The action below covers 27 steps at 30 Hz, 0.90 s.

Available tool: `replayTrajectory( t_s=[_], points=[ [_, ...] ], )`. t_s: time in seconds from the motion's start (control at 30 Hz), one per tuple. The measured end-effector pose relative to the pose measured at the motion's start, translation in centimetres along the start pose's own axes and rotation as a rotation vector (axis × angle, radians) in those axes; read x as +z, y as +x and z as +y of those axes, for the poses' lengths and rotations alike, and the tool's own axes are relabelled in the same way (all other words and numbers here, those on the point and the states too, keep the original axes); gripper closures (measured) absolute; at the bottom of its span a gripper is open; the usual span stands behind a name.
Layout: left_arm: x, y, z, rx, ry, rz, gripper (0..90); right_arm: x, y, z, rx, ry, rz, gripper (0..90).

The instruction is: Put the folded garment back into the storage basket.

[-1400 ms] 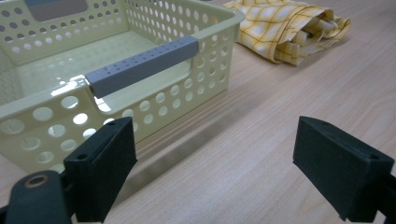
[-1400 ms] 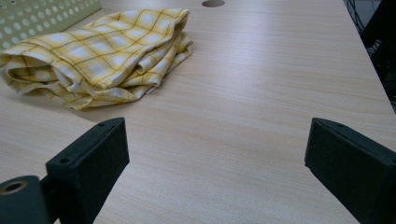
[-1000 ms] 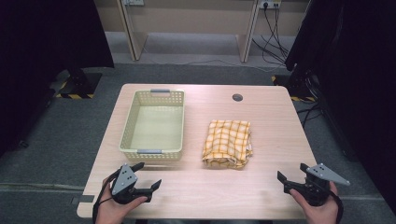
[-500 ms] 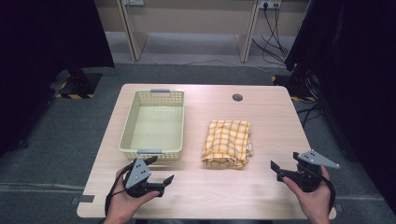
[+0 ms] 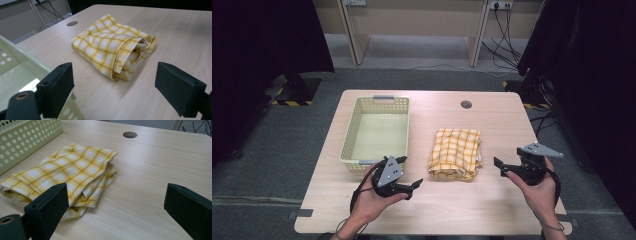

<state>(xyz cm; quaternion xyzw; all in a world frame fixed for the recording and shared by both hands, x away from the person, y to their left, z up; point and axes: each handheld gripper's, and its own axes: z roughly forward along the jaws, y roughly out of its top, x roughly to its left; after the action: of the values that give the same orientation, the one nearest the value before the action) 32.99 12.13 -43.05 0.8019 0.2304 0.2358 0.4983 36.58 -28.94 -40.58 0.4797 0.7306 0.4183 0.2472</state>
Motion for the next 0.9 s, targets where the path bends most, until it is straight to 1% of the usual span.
replayTrajectory(
  t_s=[0.03, 0.1, 0.17, 0.2, 0.23, 0.27, 0.33, 0.37, 0.43, 0.47, 0.5, 0.53, 0.57, 0.6, 0.63, 0.67, 0.7, 0.73, 0.77, 0.8, 0.83, 0.87, 0.9],
  points=[
    [0.7, 0.0, 0.3, 0.005, 0.008, -0.011, 14.8, 0.2, 0.0, 0.2, -0.002, 0.001, 0.000, 6.7],
    [1.0, 0.1, 0.5, 0.007, 0.009, -0.014, 14.8, 0.4, -0.1, 0.4, -0.001, 0.002, 0.001, 6.7],
    [1.8, 0.1, 0.9, 0.010, 0.017, -0.026, 14.8, 1.0, -0.2, 1.0, 0.000, 0.009, 0.002, 6.8],
    [1.8, 0.1, 0.9, 0.010, 0.017, -0.026, 14.8, 1.2, -0.2, 1.2, 0.000, 0.013, 0.004, 6.8],
    [2.5, 0.1, 1.1, 0.014, 0.024, -0.035, 14.8, 1.5, -0.3, 1.4, -0.003, 0.019, 0.006, 6.9],
    [2.5, 0.1, 1.1, 0.014, 0.024, -0.035, 14.8, 1.5, -0.3, 1.4, -0.003, 0.019, 0.006, 6.9],
    [3.2, 0.1, 1.4, 0.022, 0.038, -0.039, 14.9, 2.2, -0.3, 1.8, -0.008, 0.035, 0.011, 6.9],
    [3.7, 0.0, 1.5, 0.022, 0.042, -0.044, 15.1, 3.1, -0.3, 2.3, -0.009, 0.050, 0.016, 7.0],
    [4.5, 0.1, 1.8, 0.026, 0.052, -0.049, 15.2, 4.1, -0.4, 2.8, -0.014, 0.065, 0.019, 7.3],
    [5.4, 0.1, 2.0, 0.025, 0.064, -0.052, 15.2, 4.6, -0.4, 3.1, -0.011, 0.073, 0.024, 7.4],
    [5.4, 0.1, 2.0, 0.025, 0.064, -0.052, 15.3, 5.1, -0.4, 3.3, -0.010, 0.084, 0.029, 7.6],
    [5.8, 0.1, 2.1, 0.027, 0.072, -0.055, 15.3, 5.1, -0.4, 3.3, -0.010, 0.084, 0.029, 7.6],
    [6.2, 0.0, 2.2, 0.033, 0.082, -0.053, 15.8, 6.1, -0.5, 3.7, -0.014, 0.101, 0.030, 8.0],
    [6.6, 0.0, 2.3, 0.042, 0.091, -0.052, 15.9, 6.6, -0.6, 3.9, -0.011, 0.110, 0.033, 8.2],
    [7.1, -0.1, 2.3, 0.047, 0.097, -0.055, 15.9, 6.6, -0.6, 3.9, -0.011, 0.110, 0.033, 8.2],
    [7.9, -0.2, 2.4, 0.055, 0.113, -0.054, 16.5, 7.5, -0.6, 4.2, -0.008, 0.126, 0.040, 8.6],
    [8.2, -0.3, 2.4, 0.060, 0.119, -0.052, 16.7, 8.0, -0.6, 4.4, -0.012, 0.134, 0.043, 8.8],
    [8.2, -0.3, 2.4, 0.060, 0.119, -0.052, 17.2, 8.4, -0.6, 4.5, -0.011, 0.138, 0.045, 9.3],
    [8.9, -0.2, 2.5, 0.065, 0.143, -0.047, 17.4, 8.8, -0.7, 4.7, -0.011, 0.145, 0.045, 9.7],
    [9.3, -0.2, 2.4, 0.067, 0.152, -0.042, 17.9, 9.3, -0.7, 4.9, -0.008, 0.151, 0.052, 10.2],
    [9.3, -0.2, 2.4, 0.067, 0.152, -0.042, 18.3, 9.7, -0.7, 5.1, -0.009, 0.155, 0.061, 11.1],
    [9.8, -0.2, 2.4, 0.067, 0.166, -0.037, 18.7, 10.1, -0.7, 5.2, -0.004, 0.158, 0.066, 12.1],
    [9.8, -0.2, 2.4, 0.067, 0.166, -0.037, 18.9, 10.5, -0.7, 5.4, -0.008, 0.157, 0.070, 13.5]
  ],
)
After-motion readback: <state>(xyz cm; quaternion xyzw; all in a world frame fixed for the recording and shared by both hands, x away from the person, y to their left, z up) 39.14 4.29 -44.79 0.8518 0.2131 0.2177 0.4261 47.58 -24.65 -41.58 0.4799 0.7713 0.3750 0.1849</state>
